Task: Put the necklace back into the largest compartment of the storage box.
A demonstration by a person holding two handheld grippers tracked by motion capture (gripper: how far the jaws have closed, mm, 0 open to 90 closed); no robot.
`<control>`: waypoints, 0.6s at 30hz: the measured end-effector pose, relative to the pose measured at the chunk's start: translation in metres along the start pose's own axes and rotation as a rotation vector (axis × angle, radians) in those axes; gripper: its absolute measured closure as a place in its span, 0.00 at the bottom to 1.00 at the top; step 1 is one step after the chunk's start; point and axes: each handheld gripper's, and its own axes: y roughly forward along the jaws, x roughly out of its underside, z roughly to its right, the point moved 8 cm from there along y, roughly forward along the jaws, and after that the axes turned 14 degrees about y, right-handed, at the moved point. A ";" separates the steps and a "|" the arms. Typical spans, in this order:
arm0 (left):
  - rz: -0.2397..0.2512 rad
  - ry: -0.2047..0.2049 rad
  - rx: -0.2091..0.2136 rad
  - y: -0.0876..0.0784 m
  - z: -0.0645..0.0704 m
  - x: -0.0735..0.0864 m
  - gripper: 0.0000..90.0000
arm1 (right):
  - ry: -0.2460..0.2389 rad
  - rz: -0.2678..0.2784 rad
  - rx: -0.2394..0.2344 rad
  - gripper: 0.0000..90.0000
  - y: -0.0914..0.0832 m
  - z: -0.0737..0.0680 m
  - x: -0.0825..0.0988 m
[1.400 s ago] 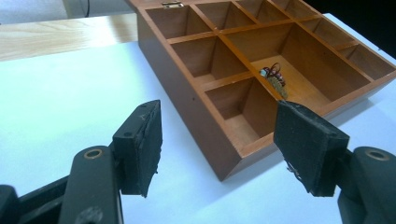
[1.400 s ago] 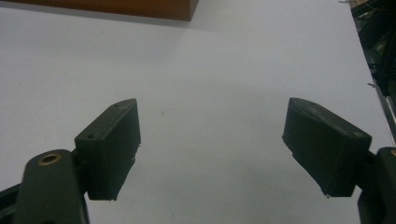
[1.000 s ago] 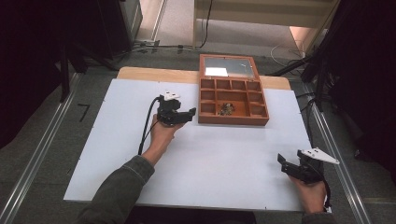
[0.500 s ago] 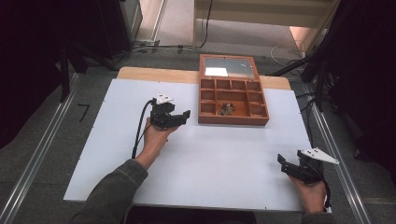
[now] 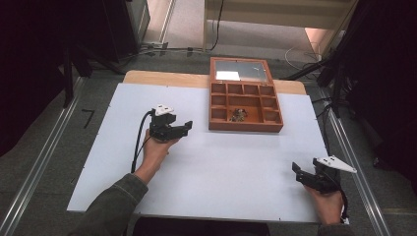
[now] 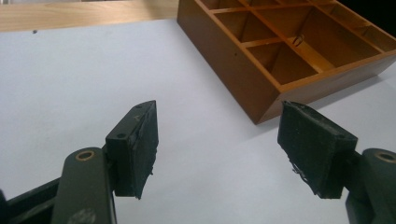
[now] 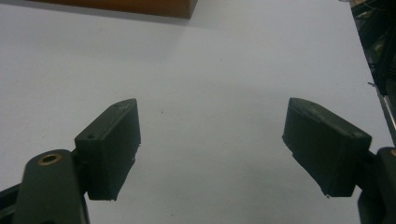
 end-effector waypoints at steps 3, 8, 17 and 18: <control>-0.001 -0.010 -0.005 -0.006 -0.005 0.006 0.32 | -0.003 0.000 -0.001 0.19 0.000 0.000 0.000; 0.002 -0.014 -0.008 -0.014 -0.009 0.011 0.32 | -0.004 -0.001 0.002 0.19 0.000 -0.001 0.000; 0.004 -0.021 -0.011 -0.026 -0.013 0.020 0.32 | -0.007 -0.001 0.000 0.19 0.000 -0.001 0.000; 0.003 -0.021 -0.011 -0.027 -0.014 0.022 0.32 | -0.007 -0.001 0.000 0.19 0.000 -0.001 0.000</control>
